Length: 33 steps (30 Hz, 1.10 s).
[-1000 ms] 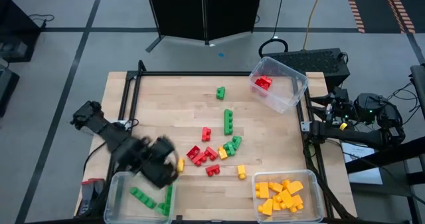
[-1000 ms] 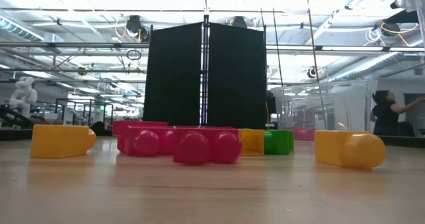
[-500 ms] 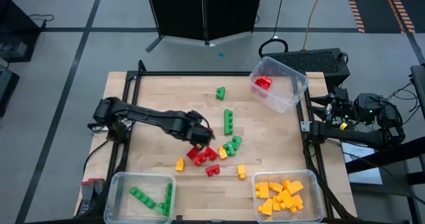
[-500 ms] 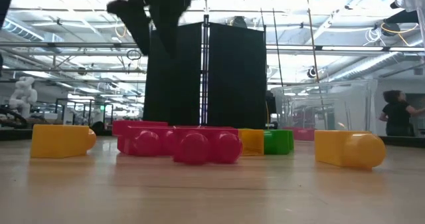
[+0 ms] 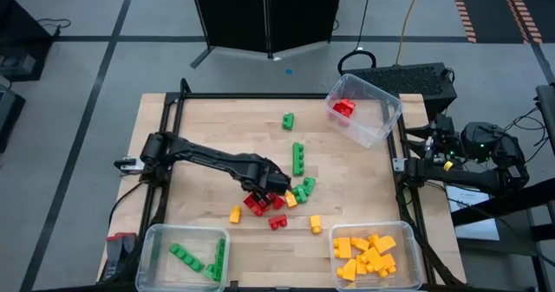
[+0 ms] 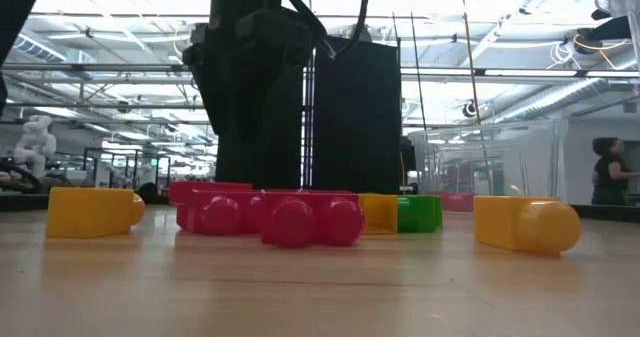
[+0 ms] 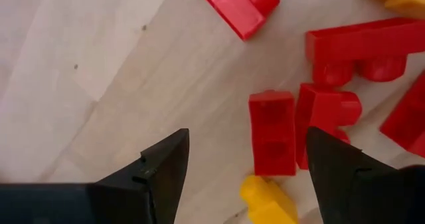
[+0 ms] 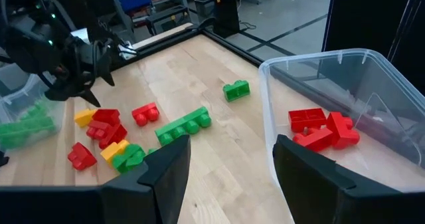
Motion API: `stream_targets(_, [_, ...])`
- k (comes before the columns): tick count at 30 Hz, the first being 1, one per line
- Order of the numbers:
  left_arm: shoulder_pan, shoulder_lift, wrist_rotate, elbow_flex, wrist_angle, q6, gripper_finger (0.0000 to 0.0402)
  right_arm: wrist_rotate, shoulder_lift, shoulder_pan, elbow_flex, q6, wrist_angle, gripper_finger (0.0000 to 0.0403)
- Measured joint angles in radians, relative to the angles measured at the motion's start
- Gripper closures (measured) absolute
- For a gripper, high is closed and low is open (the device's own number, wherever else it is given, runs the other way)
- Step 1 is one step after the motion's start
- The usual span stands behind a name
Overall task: Sort blocks
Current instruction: Put the red game piece into the top transparent bin
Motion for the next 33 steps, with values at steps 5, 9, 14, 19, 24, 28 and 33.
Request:
stream_targets(5, [-0.002,0.0,0.03,0.0,0.005,-0.026,0.0162,0.001,0.0,0.0,0.0,0.001,-0.009,0.0195])
stream_targets(9, [-0.006,0.0,0.032,-0.023,0.026,-0.028,0.0162,0.001,0.0,0.0,0.0,0.0,-0.009,0.0195])
stream_targets(14, [-0.012,0.0,0.067,-0.09,0.064,-0.067,0.0162,0.001,0.0,0.0,0.0,0.0,-0.009,0.0195])
stream_targets(19, [-0.03,0.001,0.079,-0.152,0.137,-0.079,0.0162,0.002,0.0,0.0,0.0,0.002,-0.009,0.0195])
stream_targets(24, [-0.039,0.0,0.065,-0.151,0.181,-0.078,0.0162,0.002,0.0,0.0,0.0,0.003,-0.009,0.0195])
stream_targets(28, [-0.039,0.0,0.052,-0.151,0.222,-0.063,0.0162,0.002,0.0,0.0,0.0,0.019,-0.009,0.0195])
stream_targets(33, [-0.033,0.026,0.035,-0.151,0.236,-0.043,0.0162,0.002,0.0,0.0,0.0,0.03,-0.009,0.0195])
